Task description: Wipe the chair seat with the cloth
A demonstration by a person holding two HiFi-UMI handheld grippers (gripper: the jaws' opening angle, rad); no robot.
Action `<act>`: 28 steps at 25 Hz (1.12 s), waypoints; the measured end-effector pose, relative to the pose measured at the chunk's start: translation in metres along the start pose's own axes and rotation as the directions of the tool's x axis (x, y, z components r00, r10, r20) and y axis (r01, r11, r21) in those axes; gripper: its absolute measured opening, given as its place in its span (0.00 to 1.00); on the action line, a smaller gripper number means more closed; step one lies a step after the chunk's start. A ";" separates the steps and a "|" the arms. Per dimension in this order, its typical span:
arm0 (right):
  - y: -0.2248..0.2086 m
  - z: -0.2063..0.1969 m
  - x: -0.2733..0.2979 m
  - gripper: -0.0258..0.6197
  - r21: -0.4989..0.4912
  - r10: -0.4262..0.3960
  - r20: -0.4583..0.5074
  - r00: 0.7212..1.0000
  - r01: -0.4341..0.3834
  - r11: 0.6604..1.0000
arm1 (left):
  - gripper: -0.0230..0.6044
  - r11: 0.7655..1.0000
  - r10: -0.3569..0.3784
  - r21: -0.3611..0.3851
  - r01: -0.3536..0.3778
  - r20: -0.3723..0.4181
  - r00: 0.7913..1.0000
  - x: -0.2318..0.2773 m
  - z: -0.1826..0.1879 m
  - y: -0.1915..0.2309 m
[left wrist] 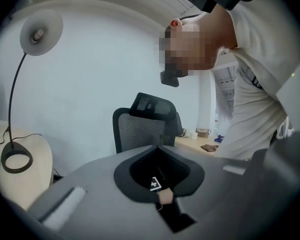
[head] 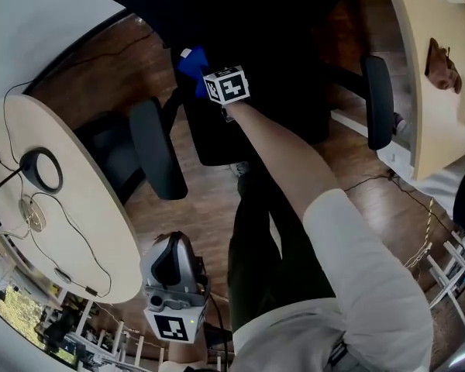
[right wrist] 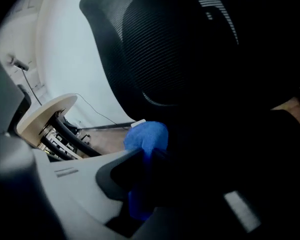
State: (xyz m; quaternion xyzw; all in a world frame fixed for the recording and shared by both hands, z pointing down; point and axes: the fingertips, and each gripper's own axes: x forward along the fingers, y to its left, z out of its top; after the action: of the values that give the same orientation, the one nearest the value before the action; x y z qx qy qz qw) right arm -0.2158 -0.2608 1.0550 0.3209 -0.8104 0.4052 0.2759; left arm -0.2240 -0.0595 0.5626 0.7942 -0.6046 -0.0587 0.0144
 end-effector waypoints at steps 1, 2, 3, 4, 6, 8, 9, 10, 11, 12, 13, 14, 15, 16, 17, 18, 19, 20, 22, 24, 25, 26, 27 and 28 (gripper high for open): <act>-0.011 0.005 -0.005 0.13 0.006 -0.009 0.011 1.000 0.009 1.000 | 0.14 1.000 0.003 -0.008 -0.003 -0.004 1.000 0.000 -0.002 0.002; -0.027 0.010 -0.013 0.13 0.004 -0.030 0.019 0.999 0.030 1.000 | 0.14 1.000 0.002 -0.015 -0.003 -0.003 1.000 0.002 -0.001 0.003; -0.048 0.014 -0.023 0.13 -0.002 -0.062 0.021 0.998 0.062 0.998 | 0.14 1.000 -0.004 -0.018 0.004 0.007 1.000 0.005 0.001 0.002; -0.072 0.017 -0.035 0.13 -0.002 -0.101 0.022 0.995 0.101 0.995 | 0.14 1.000 -0.013 -0.018 0.014 0.019 1.000 0.010 0.005 0.001; -0.127 0.023 -0.066 0.13 0.026 -0.186 0.024 0.982 0.185 0.982 | 0.14 0.999 -0.032 -0.023 0.033 0.030 0.999 0.019 0.010 -0.004; -0.187 0.028 -0.103 0.13 0.088 -0.278 0.021 0.960 0.275 0.957 | 0.14 0.998 -0.046 -0.031 0.047 0.030 0.998 0.027 0.011 -0.009; -0.214 0.029 -0.122 0.13 0.120 -0.322 0.011 0.947 0.319 0.940 | 0.14 0.998 -0.051 -0.034 0.052 0.030 0.998 0.030 0.011 -0.012; -0.239 0.028 -0.139 0.13 0.146 -0.363 -0.004 0.932 0.359 0.922 | 0.14 0.998 -0.055 -0.038 0.056 0.028 0.998 0.031 0.009 -0.016; -0.258 0.026 -0.153 0.13 0.161 -0.396 -0.022 0.918 0.394 0.905 | 0.14 0.997 -0.059 -0.044 0.060 0.023 0.998 0.031 0.006 -0.019; -0.273 0.022 -0.165 0.13 0.169 -0.420 -0.039 0.907 0.420 0.891 | 0.14 0.997 -0.064 -0.048 0.065 0.019 0.998 0.031 0.003 -0.022; -0.282 0.019 -0.172 0.13 0.176 -0.434 -0.048 0.900 0.436 0.883 | 0.14 0.996 -0.071 -0.048 0.072 0.019 0.997 0.032 0.001 -0.025; -0.286 0.018 -0.177 0.13 0.184 -0.439 -0.047 0.897 0.439 0.879 | 0.14 0.996 -0.077 -0.049 0.077 0.020 0.997 0.033 0.000 -0.028; -0.283 0.019 -0.178 0.13 0.196 -0.432 -0.034 0.901 0.430 0.881 | 0.14 0.996 -0.077 -0.051 0.078 0.020 0.997 0.033 -0.001 -0.029; -0.273 0.022 -0.176 0.13 0.210 -0.412 -0.012 0.911 0.405 0.890 | 0.14 0.996 -0.075 -0.055 0.076 0.017 0.997 0.033 -0.003 -0.029; -0.256 0.026 -0.171 0.13 0.222 -0.377 0.015 0.926 0.364 0.904 | 0.14 0.996 -0.069 -0.061 0.070 0.013 0.998 0.032 -0.004 -0.029; -0.231 0.028 -0.163 0.13 0.229 -0.327 0.041 0.944 0.310 0.923 | 0.14 0.996 -0.062 -0.069 0.063 0.010 0.998 0.032 -0.004 -0.028; -0.201 0.029 -0.153 0.13 0.229 -0.268 0.062 0.961 0.247 0.941 | 0.14 0.996 -0.057 -0.074 0.058 0.010 0.998 0.034 -0.001 -0.027; -0.166 0.029 -0.140 0.13 0.225 -0.201 0.078 0.976 0.179 0.958 | 0.14 0.995 -0.056 -0.077 0.057 0.011 0.998 0.036 0.003 -0.027; -0.088 0.024 -0.109 0.13 0.209 -0.058 0.092 0.994 0.037 0.977 | 0.14 0.996 -0.062 -0.070 0.063 0.017 0.998 0.040 0.011 -0.029; -0.015 0.008 -0.073 0.14 0.188 0.061 0.057 0.997 -0.070 0.980 | 0.14 0.996 -0.064 -0.056 0.066 0.026 0.998 0.041 0.017 -0.030; 0.013 -0.008 -0.055 0.14 0.184 0.094 0.017 0.995 -0.095 0.978 | 0.14 0.997 -0.062 -0.049 0.063 0.028 0.998 0.039 0.019 -0.030; 0.035 -0.023 -0.040 0.14 0.183 0.111 -0.024 0.994 -0.105 0.978 | 0.14 0.997 -0.056 -0.046 0.057 0.028 0.998 0.036 0.018 -0.028; 0.050 -0.037 -0.027 0.14 0.181 0.113 -0.057 0.992 -0.101 0.978 | 0.14 0.998 -0.046 -0.046 0.047 0.025 0.999 0.032 0.016 -0.026; 0.057 -0.050 -0.017 0.14 0.177 0.099 -0.081 0.992 -0.084 0.981 | 0.14 0.998 -0.036 -0.047 0.037 0.020 0.999 0.027 0.013 -0.023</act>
State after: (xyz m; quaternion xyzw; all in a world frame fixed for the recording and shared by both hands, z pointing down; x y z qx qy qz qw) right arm -0.2380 -0.1871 1.0411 0.2876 -0.7729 0.5002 0.2642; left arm -0.1962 -0.0785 0.5451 0.8038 -0.5887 -0.0811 0.0262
